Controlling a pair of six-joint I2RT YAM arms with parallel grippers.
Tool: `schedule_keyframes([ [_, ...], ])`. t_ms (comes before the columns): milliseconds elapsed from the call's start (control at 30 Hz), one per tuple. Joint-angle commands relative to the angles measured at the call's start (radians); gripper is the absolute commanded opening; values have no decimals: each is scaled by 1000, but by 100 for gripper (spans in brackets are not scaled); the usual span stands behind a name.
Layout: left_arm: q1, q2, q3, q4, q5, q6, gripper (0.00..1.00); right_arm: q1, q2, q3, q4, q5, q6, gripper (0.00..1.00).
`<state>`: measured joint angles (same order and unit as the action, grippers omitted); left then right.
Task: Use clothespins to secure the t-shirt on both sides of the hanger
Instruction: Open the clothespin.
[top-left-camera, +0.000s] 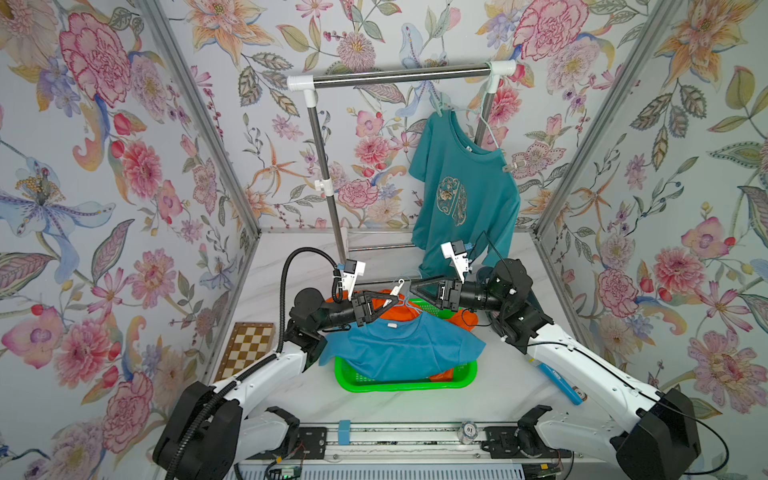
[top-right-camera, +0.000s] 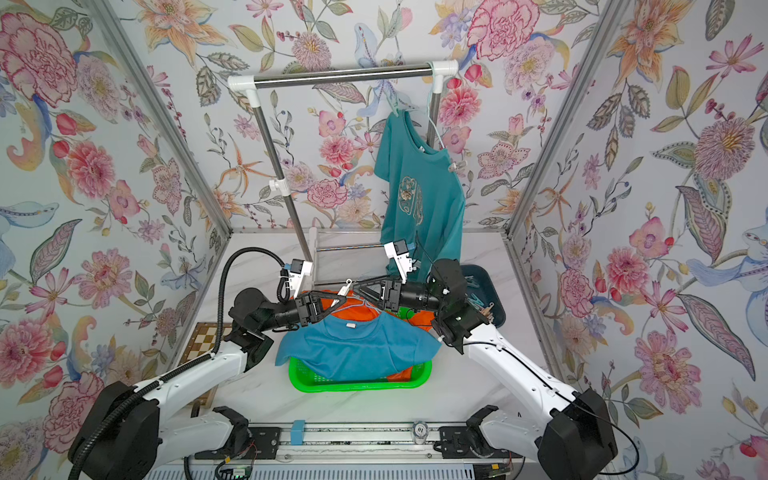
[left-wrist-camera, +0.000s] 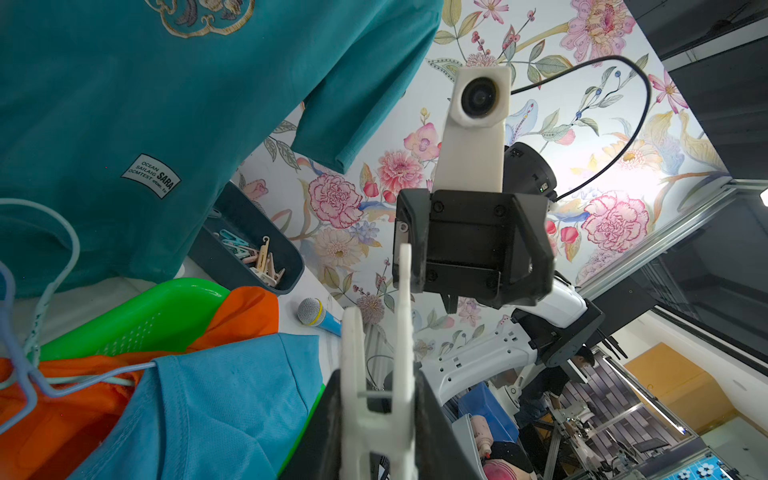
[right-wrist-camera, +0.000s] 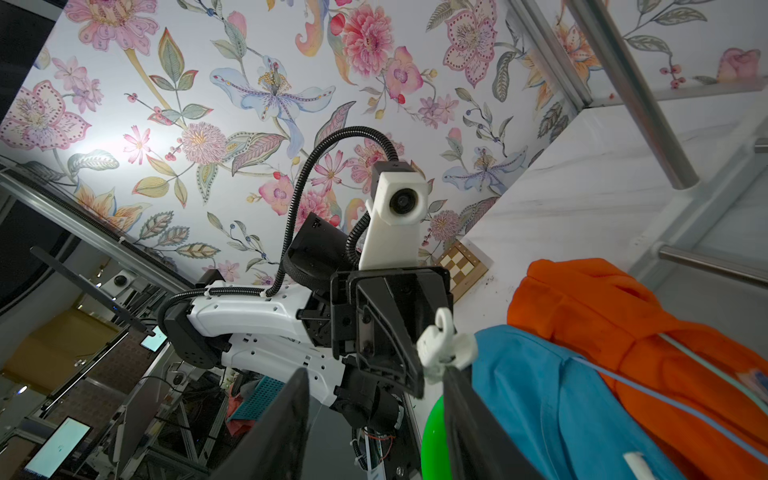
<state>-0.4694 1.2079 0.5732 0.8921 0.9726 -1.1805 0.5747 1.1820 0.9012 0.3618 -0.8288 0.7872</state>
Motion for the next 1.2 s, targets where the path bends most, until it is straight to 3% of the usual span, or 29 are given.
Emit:
schedule_keyframes([
  [0,12,-8,4,10,-5,-10,16,1,16,2,-72,36,-42,56],
  [133,12,-14,2,5,-6,-8,17,56,102,52,-60,30,-53,60],
  [167,13,-16,0,5,-6,-8,17,66,123,74,-60,32,-62,76],
  [200,13,-18,-2,4,-6,-8,17,93,144,91,-59,33,-69,99],
  [533,15,-33,-10,-6,-2,-6,18,131,206,135,29,50,-40,99],
  [567,16,-34,-11,-7,0,-4,18,131,196,126,37,67,-44,98],
  [800,23,-36,-8,-5,6,-4,18,102,177,85,85,49,1,64],
  [1167,23,-34,-9,-2,5,-11,19,97,179,68,97,51,-5,36],
])
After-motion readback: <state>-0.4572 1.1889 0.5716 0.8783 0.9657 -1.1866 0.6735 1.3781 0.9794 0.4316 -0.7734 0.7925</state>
